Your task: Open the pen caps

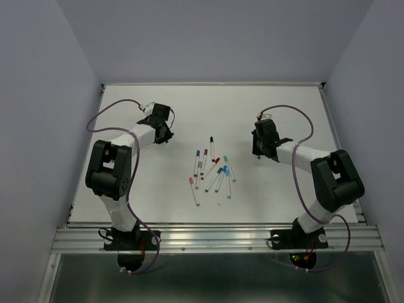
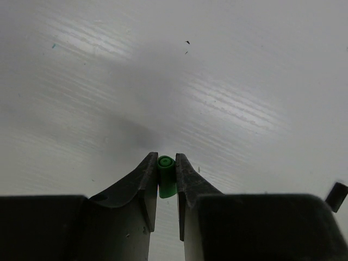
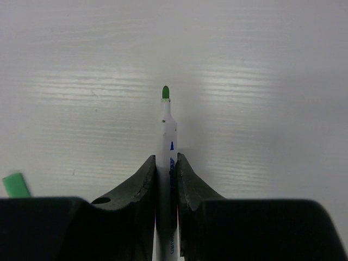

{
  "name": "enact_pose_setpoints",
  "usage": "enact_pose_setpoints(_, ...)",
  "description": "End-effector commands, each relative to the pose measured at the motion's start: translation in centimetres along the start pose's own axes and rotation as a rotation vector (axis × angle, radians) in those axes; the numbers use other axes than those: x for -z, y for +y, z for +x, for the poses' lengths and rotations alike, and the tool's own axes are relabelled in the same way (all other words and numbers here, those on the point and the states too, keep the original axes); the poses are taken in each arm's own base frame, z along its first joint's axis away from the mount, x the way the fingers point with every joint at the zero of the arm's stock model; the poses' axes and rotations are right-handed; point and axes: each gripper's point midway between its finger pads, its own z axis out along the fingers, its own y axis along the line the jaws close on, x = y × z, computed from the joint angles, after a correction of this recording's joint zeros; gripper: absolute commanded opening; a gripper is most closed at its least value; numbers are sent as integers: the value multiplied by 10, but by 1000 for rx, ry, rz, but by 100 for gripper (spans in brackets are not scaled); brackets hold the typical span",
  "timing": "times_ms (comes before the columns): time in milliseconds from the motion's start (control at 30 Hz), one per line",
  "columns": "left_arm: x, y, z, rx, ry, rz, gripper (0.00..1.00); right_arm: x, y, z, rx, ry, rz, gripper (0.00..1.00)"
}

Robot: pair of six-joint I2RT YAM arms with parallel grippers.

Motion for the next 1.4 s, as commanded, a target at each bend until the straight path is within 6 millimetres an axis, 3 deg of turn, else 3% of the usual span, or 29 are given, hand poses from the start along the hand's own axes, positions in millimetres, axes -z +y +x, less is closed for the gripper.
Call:
enact_pose_setpoints(0,1,6,-8,-44,-3,-42,5,-4,-26,-19,22,-47,122,22)
enact_pose_setpoints(167,-9,8,-1,-61,29,-61,9,-6,-31,-11,26,-29,148,25)
enact_pose_setpoints(300,-14,12,6,-62,50,-84,10,-8,-38,-6,23,-16,164,34)
enact_pose_setpoints(333,-14,12,6,-62,52,-84,12,-8,-38,-4,25,-9,163,34)
enact_pose_setpoints(400,-14,12,7,-60,55,-83,26,-8,-38,-1,21,-3,163,35)
enact_pose_setpoints(467,-15,13,8,-62,59,-83,28,-7,-37,0,16,-2,156,43)
enact_pose_setpoints(567,-15,13,10,-64,64,-82,30,-3,-34,-4,12,-10,139,46)
enact_pose_setpoints(600,-14,13,10,-64,64,-79,41,-2,-33,-6,13,-15,130,50)
enact_pose_setpoints(767,-7,9,4,-58,51,-59,63,14,-25,-25,17,-47,90,100)
enact_pose_setpoints(800,-6,6,3,-58,51,-45,75,18,-21,-27,19,-44,66,100)
enact_pose_setpoints(933,11,-6,-10,-52,17,20,89,43,-5,-43,41,-74,-45,100)
enact_pose_setpoints(1033,25,-17,-21,-50,-11,79,98,62,20,-43,90,-81,-153,100)
enact_pose_setpoints(1200,48,-22,-31,-42,-48,137,99,81,70,-16,218,-39,-267,100)
enact_pose_setpoints(1367,62,-18,-29,-35,-63,158,99,72,88,1,268,9,-255,100)
